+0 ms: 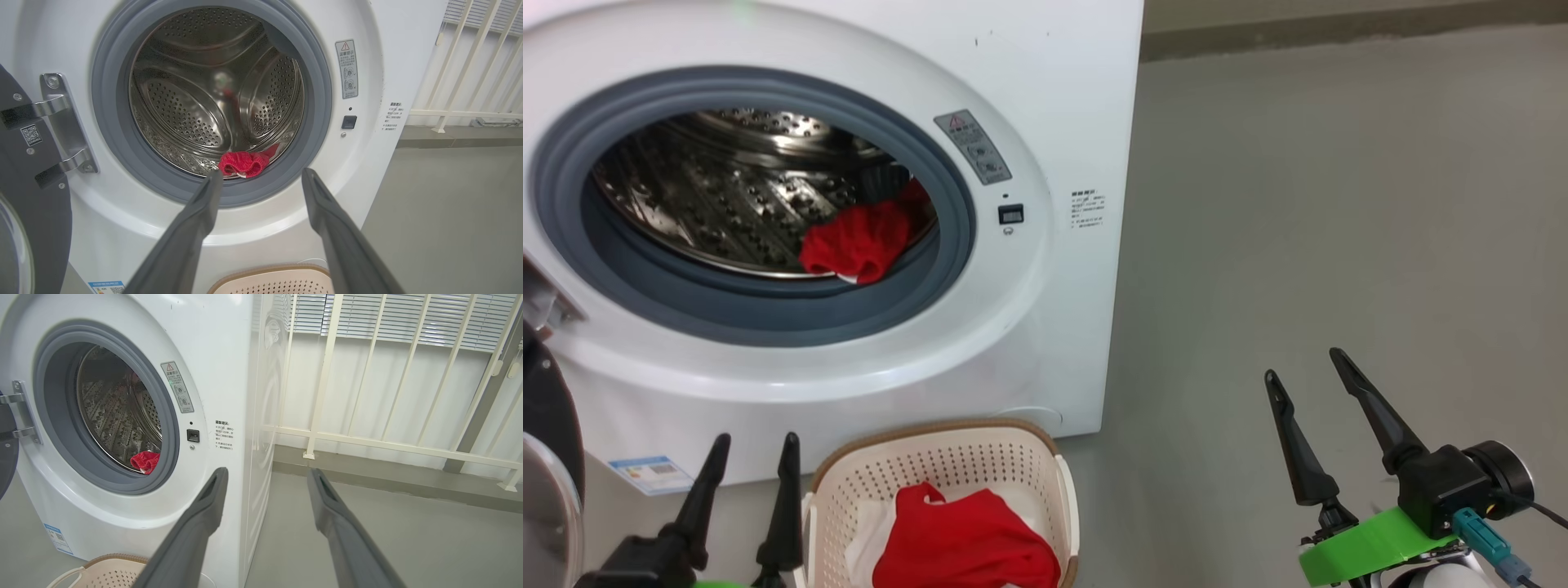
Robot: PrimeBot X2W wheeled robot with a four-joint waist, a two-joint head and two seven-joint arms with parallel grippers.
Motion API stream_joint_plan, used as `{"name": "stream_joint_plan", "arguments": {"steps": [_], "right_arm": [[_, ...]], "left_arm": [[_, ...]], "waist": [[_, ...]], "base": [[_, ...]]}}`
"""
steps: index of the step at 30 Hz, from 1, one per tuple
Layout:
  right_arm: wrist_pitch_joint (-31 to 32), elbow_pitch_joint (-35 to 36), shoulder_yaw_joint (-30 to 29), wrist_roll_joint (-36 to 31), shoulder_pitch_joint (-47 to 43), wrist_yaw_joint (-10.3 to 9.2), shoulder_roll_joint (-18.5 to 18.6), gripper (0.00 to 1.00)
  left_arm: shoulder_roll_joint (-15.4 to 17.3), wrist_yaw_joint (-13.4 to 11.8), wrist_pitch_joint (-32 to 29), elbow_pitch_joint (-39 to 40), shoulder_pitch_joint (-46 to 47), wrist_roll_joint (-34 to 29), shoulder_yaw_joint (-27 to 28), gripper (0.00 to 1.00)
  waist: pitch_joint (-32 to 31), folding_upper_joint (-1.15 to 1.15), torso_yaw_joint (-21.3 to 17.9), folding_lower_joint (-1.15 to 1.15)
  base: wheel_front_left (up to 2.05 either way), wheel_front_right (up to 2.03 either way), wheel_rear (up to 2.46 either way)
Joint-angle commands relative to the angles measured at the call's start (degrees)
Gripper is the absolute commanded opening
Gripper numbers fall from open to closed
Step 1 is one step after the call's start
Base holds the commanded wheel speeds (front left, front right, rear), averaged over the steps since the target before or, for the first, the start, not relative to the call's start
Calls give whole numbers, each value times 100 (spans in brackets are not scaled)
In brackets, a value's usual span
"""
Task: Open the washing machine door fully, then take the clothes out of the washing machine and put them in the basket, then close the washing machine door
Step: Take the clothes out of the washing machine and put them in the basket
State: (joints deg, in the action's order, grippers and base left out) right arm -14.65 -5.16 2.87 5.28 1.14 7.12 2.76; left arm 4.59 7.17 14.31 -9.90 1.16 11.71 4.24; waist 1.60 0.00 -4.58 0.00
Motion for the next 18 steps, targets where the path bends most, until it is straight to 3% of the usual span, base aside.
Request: {"name": "stream_joint_plan", "arguments": {"steps": [1,18], "right_arm": [[-35,167,160,-26,163,36,11,100],[-35,314,483,-297,1057,36,11,100]], "left_arm": [[110,32,69,84,288,48,189,100],[710,32,69,-844,2422,528,-161,100]], "waist": [[140,0,38,0],[1547,0,216,0]], "base": [[0,0,0],[0,0,0]]}}
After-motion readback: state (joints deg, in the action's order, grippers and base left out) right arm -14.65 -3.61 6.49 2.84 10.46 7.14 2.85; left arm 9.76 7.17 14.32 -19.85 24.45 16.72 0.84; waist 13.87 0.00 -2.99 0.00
